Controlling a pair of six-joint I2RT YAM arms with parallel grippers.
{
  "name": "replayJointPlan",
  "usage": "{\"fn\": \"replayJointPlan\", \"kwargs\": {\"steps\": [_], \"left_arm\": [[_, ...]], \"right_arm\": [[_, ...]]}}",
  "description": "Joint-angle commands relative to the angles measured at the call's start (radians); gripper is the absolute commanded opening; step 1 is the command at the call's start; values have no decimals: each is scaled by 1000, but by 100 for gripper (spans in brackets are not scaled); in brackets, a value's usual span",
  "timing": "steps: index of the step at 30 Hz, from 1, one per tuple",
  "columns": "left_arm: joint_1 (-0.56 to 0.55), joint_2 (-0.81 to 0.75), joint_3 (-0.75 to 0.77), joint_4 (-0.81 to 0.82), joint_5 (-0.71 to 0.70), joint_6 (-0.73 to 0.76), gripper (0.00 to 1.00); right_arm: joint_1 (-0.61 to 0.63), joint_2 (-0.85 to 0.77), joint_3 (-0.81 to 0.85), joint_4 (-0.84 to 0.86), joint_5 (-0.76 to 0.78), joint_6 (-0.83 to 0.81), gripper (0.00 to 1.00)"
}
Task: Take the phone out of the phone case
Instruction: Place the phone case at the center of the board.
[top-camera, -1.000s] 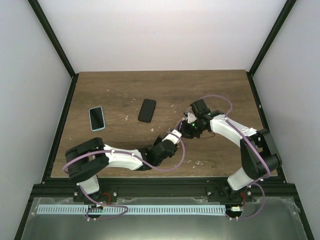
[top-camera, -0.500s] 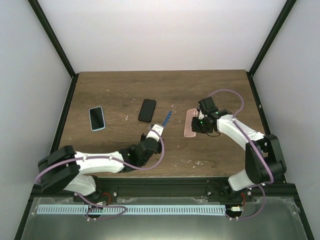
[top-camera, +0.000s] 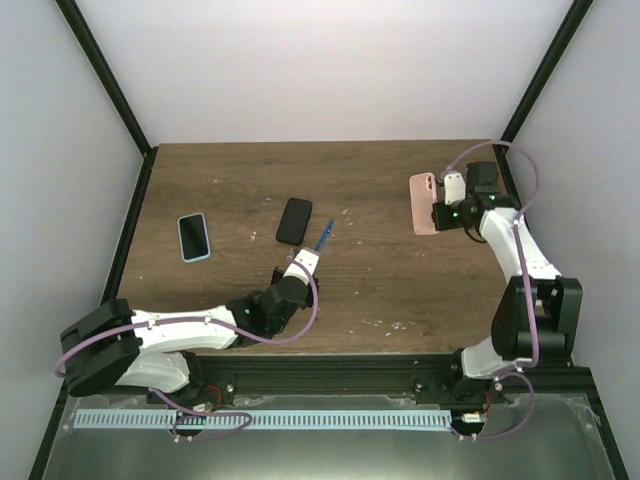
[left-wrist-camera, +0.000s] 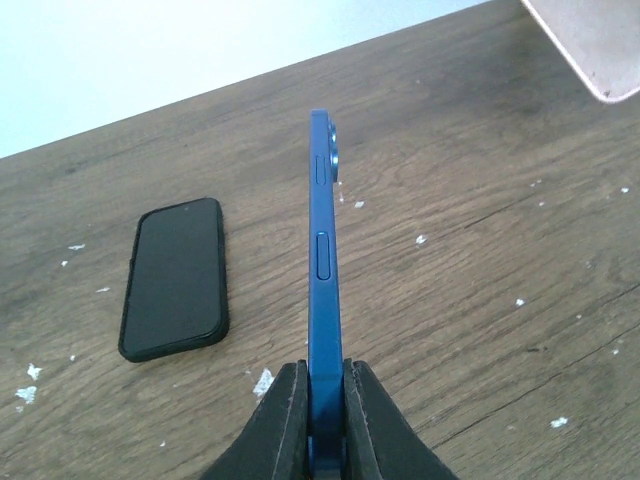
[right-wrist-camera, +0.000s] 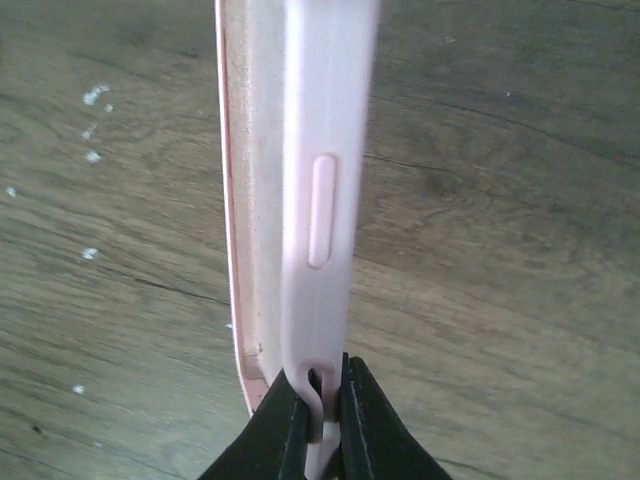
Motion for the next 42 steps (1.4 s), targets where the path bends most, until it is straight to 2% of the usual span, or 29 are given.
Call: {"fn": "replayJointPlan", "kwargs": {"steps": [1, 8, 16, 21, 23, 24, 28, 34, 42], "left_arm": [[3, 12, 49, 1, -41, 66, 0], [3, 69, 88, -23, -41, 86, 0], [3, 168, 145, -15, -60, 155, 0], [3, 260, 230, -12, -94, 245, 0], [3, 300, 267, -20, -115, 272, 0], [4, 321, 291, -31, -124, 281, 0], [3, 419, 404, -128, -162, 295, 0], [-12, 559, 544, -222, -209, 329, 0], [-25, 780, 802, -477, -233, 292, 0]], "right_arm": [[-47, 144, 126, -189, -82, -273, 1], [-152, 326, 229, -309, -108, -309, 1], [-217, 483, 354, -336, -146, -274, 4], [-242, 537, 389, -297, -176, -218, 17], [-260, 545, 395, -292, -200, -201, 29], [-269, 545, 391, -288, -212, -197, 32], [-298, 473, 333, -250, -296, -178, 37], [-297, 236, 158, -174, -507, -170, 41], [-296, -52, -102, 72, -648, -28, 41]]}}
